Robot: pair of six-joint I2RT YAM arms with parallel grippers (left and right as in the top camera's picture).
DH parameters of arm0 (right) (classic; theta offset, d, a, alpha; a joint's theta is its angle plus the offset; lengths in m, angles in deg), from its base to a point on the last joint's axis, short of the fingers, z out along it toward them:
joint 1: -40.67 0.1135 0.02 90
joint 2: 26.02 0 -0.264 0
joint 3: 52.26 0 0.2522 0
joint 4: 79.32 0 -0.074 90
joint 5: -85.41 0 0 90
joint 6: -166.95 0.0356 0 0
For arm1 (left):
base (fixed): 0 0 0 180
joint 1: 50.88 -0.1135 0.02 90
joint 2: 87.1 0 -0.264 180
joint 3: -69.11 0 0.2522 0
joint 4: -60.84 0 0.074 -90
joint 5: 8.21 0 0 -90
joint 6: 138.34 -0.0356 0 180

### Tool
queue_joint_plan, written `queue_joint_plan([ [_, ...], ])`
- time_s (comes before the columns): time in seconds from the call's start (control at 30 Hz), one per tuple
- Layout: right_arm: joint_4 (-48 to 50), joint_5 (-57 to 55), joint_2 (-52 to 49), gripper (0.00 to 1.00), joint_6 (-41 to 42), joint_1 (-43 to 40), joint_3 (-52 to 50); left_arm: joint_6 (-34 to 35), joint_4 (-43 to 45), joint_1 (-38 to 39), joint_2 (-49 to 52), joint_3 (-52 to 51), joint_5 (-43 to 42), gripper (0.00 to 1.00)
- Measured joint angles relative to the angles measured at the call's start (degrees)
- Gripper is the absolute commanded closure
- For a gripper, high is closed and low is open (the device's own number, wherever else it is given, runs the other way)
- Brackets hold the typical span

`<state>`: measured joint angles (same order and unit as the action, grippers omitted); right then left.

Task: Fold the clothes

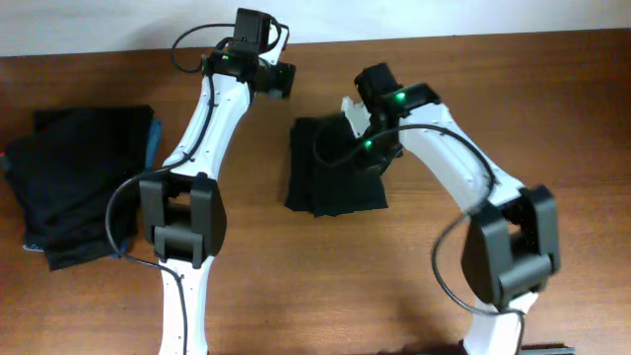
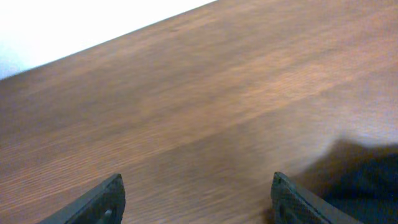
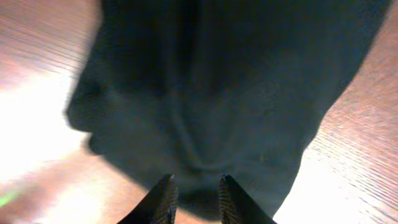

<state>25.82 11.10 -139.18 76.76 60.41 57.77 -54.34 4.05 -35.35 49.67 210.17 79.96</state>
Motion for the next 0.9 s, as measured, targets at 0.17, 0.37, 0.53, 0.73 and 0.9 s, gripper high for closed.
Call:
queue_joint_plan([
  [0.17, -3.28, 1.99, 2.64, 0.73, 3.91, 0.11, 0.59, -0.96, 1.62, 0.35, 0.00, 0.00, -7.63, 0.25],
  [0.37, 0.26, 2.67, 2.60, 0.73, 11.93, 1.70, -3.39, -4.24, 2.12, 0.68, 0.39, 0.00, -16.31, 0.25],
  [0.53, 7.13, 3.19, 2.56, 0.73, 19.69, 2.93, -9.94, -5.66, 2.54, 0.68, 4.35, 0.00, -22.91, 0.26],
  [0.73, 16.22, 3.50, 2.51, 0.72, 26.43, 3.02, -19.39, -6.34, 2.34, 0.74, 10.91, -0.02, -26.03, 0.25],
  [0.9, 20.09, 2.38, 2.51, 0.72, 28.30, 2.95, -24.76, -7.17, -1.92, 0.83, 11.82, 0.61, -27.87, 0.27],
])
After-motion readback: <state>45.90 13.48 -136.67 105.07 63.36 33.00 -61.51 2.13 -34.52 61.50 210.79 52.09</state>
